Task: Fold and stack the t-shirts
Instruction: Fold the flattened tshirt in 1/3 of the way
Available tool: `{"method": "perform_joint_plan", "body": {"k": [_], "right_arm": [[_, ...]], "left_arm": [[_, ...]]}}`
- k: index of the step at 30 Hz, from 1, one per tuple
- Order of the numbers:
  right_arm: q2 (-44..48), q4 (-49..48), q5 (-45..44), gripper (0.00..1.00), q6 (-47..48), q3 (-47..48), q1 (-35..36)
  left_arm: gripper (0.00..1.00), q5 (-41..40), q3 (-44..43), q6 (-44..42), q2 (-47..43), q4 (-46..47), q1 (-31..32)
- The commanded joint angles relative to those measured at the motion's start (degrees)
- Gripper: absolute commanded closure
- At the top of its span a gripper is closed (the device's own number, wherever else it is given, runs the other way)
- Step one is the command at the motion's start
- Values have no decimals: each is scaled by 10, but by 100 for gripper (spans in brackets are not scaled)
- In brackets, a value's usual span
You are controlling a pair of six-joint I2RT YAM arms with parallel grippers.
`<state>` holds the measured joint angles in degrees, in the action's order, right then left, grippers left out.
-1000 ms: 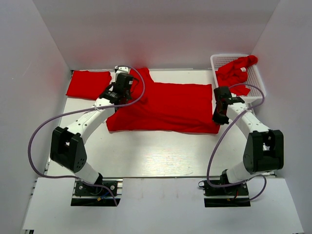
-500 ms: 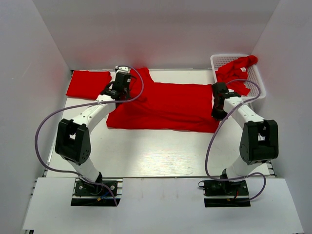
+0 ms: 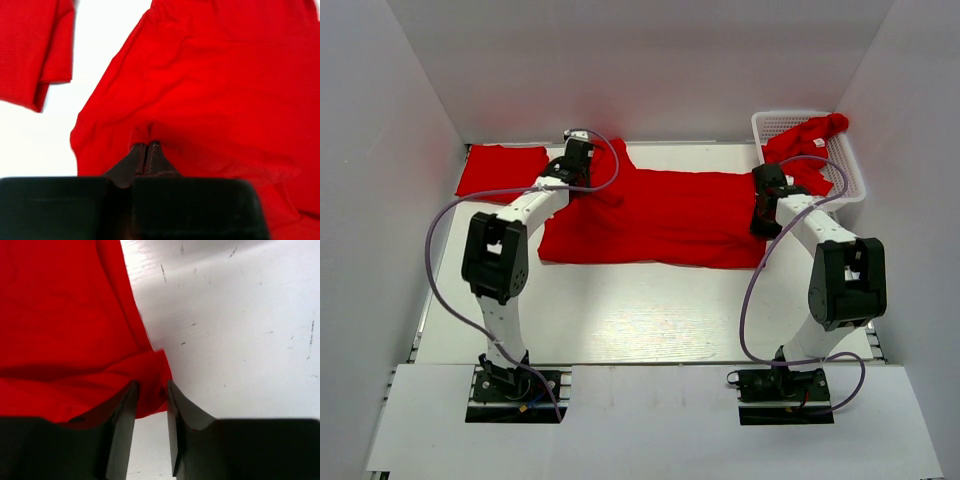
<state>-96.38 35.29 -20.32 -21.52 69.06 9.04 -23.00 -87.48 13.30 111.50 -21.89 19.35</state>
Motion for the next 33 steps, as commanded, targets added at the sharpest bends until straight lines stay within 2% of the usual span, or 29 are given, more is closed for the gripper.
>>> {"method": "perform_joint_plan", "body": {"k": [1,2,3,4,5,7,8,10,12,13,19,21,23,30,33], "right_arm": [[-6,-19,1,61,21,26,0],[-5,-16,0,58,22,25,0],[-4,-16,0,58,24,25,2],[-1,-15,7,58,24,26,2],[4,-13,8,57,25,26,2],[14,-13,30,48,32,27,3],[15,-11,31,48,35,27,2],[22,-8,57,38,40,26,4],[26,-6,81,21,42,22,4],[33,-4,88,10,51,20,5],[66,-4,121,10,53,-14,13],[82,-20,134,10,55,-23,19],[87,-28,158,10,60,-39,19],[22,-65,193,10,55,-39,28],[3,-82,192,10,51,-32,27]], "left_arm": [[68,15,-51,16,9,-25,-12],[50,15,-59,24,14,-34,-18],[37,15,-67,24,20,-40,-18],[7,20,-78,24,21,-46,-18],[0,20,-84,24,21,-46,-18],[0,20,-107,19,21,-63,-18],[0,15,-116,19,21,-71,-18],[0,15,-127,19,13,-95,-23],[0,15,-133,19,1,-106,-23],[0,15,-125,19,-16,-117,-23],[0,38,-25,57,-108,-151,-23],[0,69,43,68,-147,-151,-23],[0,100,111,73,-167,-112,-23],[0,179,195,95,-151,-43,-18],[0,186,224,105,-133,-17,-18]]}}
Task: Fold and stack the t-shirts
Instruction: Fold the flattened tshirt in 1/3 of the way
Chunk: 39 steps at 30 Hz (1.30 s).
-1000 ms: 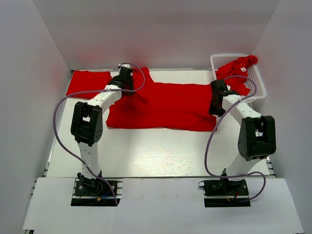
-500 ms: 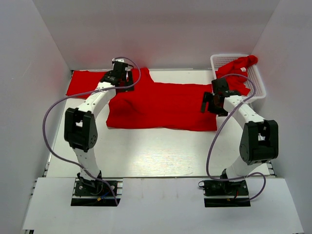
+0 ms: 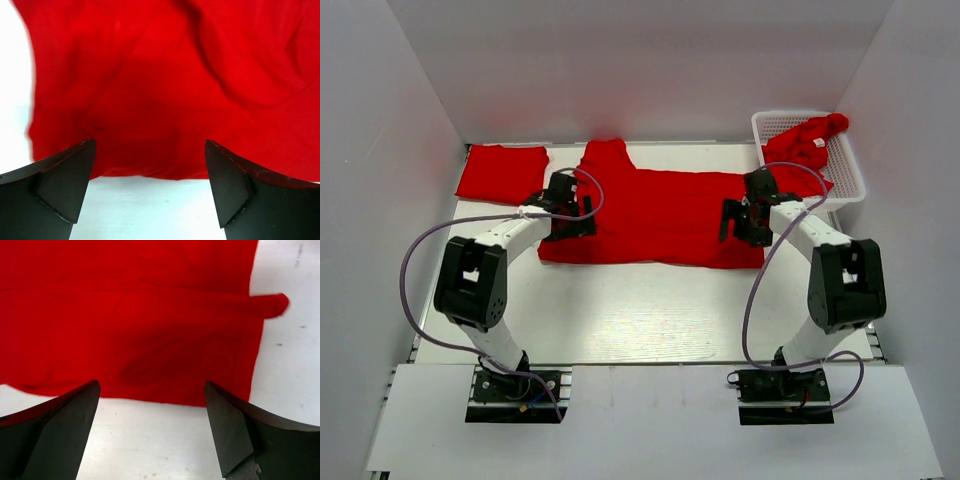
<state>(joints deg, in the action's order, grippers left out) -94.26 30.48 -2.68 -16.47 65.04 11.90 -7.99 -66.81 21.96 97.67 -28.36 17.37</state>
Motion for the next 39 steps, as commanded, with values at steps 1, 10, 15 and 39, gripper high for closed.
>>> {"method": "perform_joint_plan", "body": {"k": [1,10,15,39], "right_arm": [[-29,-39,14,10,0,5,-2],[-78,-55,-34,10,-28,-44,-6],[-36,-25,-52,10,-73,-104,-6],[281,60,32,10,-60,-183,0]], "left_arm": [[0,36,31,19,6,48,2],[0,3,138,77,13,14,-8],[0,3,226,123,-74,-7,-8],[0,-81,77,210,-335,-341,2]]}}
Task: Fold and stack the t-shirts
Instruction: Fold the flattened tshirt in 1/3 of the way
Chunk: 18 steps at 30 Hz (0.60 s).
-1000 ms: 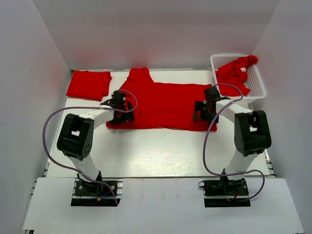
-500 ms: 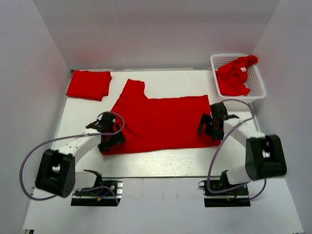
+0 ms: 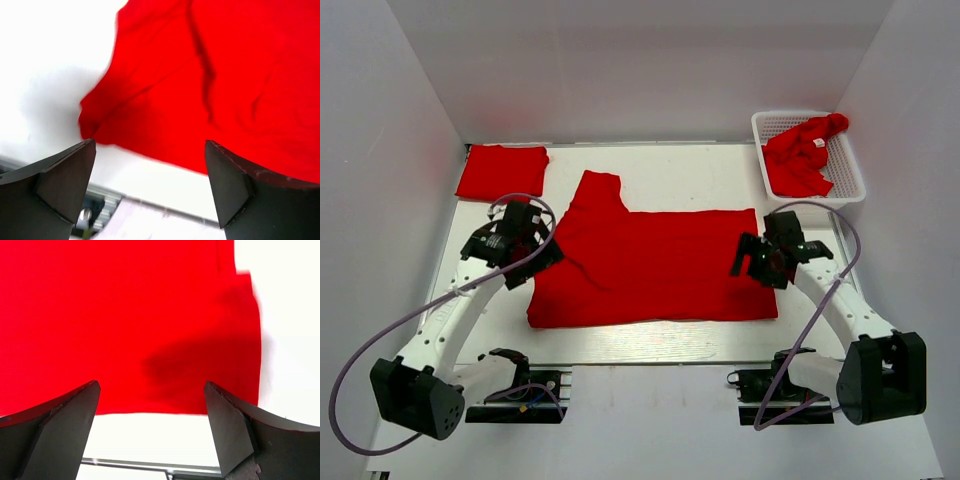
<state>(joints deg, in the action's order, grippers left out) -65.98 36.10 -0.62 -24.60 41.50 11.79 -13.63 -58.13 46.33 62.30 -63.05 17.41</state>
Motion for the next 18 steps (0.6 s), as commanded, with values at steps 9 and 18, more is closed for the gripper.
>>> {"method": "perform_joint_plan", "body": {"k": [9,18], "right_arm": [[-17,-9,25,10,46,70,2],[-83,-12,-81,10,-2,136,-1]], "left_arm": [[6,75,13,-166,102,282,2],[0,27,-156,-217,278,309,-6]]}}
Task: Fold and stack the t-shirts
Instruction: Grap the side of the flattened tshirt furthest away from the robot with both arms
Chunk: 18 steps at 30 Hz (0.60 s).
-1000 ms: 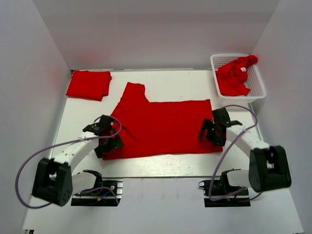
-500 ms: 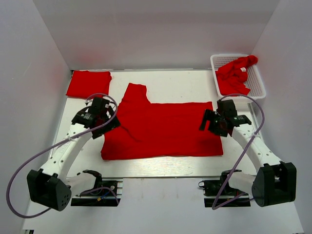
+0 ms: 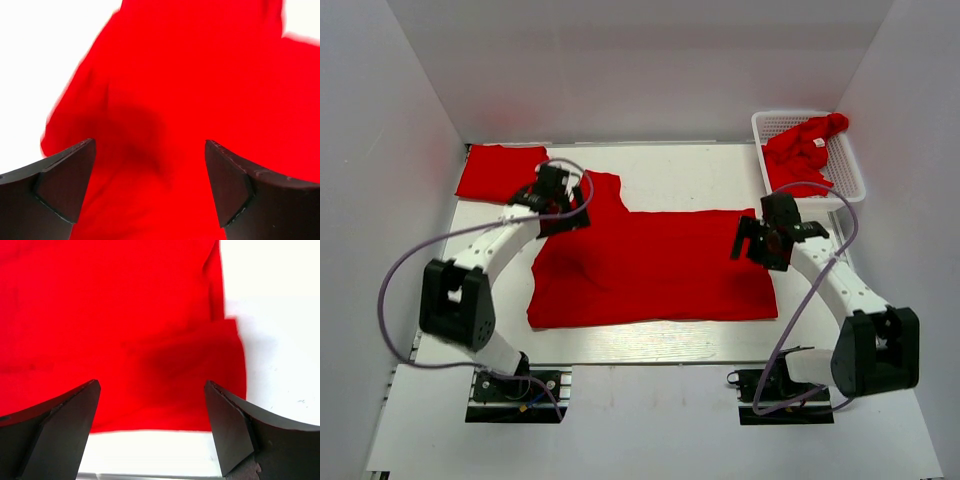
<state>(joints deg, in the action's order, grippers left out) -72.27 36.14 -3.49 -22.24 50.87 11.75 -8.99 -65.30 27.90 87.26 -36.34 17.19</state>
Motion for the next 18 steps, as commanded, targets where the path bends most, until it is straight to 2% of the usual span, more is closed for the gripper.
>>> {"method": "perform_joint_plan", "body": {"k": [1,7,8,9,10,13,14,16,18], "right_arm": [[-39,-23,-71,10,-33,46,-1],[-111,-93,-98,10,-61,107,0],[-118,-95,-103,10,-67,132,1],[-128,-97,-107,10,-69,139,2],[-156,-100,-107,10,-70,154,1],[-194,-109,-99,10,-56,182,5],[-202,-107,-100,10,-55,202,4],[-225,-102,-102,10,-51,217,3],[-235,-98,-104,10,-47,226,5]], "left_arm": [[0,-27,-106,-33,72,42,-4],[0,-65,-283,-52,236,31,-4],[0,-74,-351,-52,296,2,-4],[0,-84,-387,-52,326,-14,-9],[0,-89,-460,-63,355,-26,-9],[0,-98,-566,-71,461,-60,-9],[0,-88,-630,-79,484,-65,-9],[0,-82,-668,-85,530,-57,-15],[0,-88,-675,-85,537,-19,-20]]}}
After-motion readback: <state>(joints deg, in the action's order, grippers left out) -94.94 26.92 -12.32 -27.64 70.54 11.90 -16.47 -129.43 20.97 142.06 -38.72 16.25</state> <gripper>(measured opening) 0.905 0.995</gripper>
